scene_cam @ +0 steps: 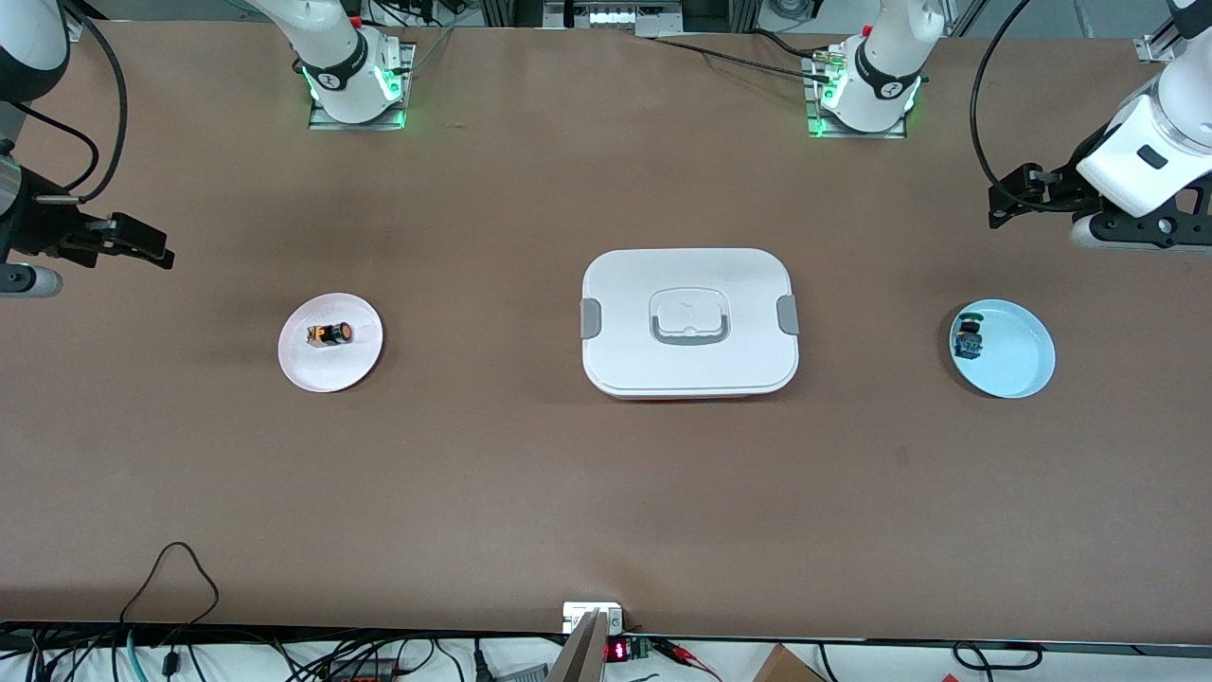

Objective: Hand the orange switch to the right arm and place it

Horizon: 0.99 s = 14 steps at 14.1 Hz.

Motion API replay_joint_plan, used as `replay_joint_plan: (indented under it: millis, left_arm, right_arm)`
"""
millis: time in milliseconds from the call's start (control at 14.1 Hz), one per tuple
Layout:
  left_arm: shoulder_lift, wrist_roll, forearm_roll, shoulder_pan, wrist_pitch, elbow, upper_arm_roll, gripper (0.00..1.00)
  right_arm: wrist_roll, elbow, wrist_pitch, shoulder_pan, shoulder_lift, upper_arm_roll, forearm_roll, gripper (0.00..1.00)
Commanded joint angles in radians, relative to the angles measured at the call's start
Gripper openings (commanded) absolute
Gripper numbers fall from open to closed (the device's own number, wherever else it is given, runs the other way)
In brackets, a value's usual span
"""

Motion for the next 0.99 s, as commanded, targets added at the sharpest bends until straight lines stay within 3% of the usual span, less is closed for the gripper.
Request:
replay_joint_plan:
  millis: [0, 923]
  left_arm:
    - [0.019, -0.015, 0.02, -0.001, -0.025, 0.037, -0.002, 1.0]
    - [0.019, -0.015, 0.02, -0.001, -0.024, 0.037, -0.002, 1.0]
  right_arm:
    - [0.018, 0.005, 0.006, -0.017, -0.018, 0.015, 0.016, 1.0]
    - [0.004, 0.058, -0.063, -0.009, -0.021, 0.022, 0.006, 1.0]
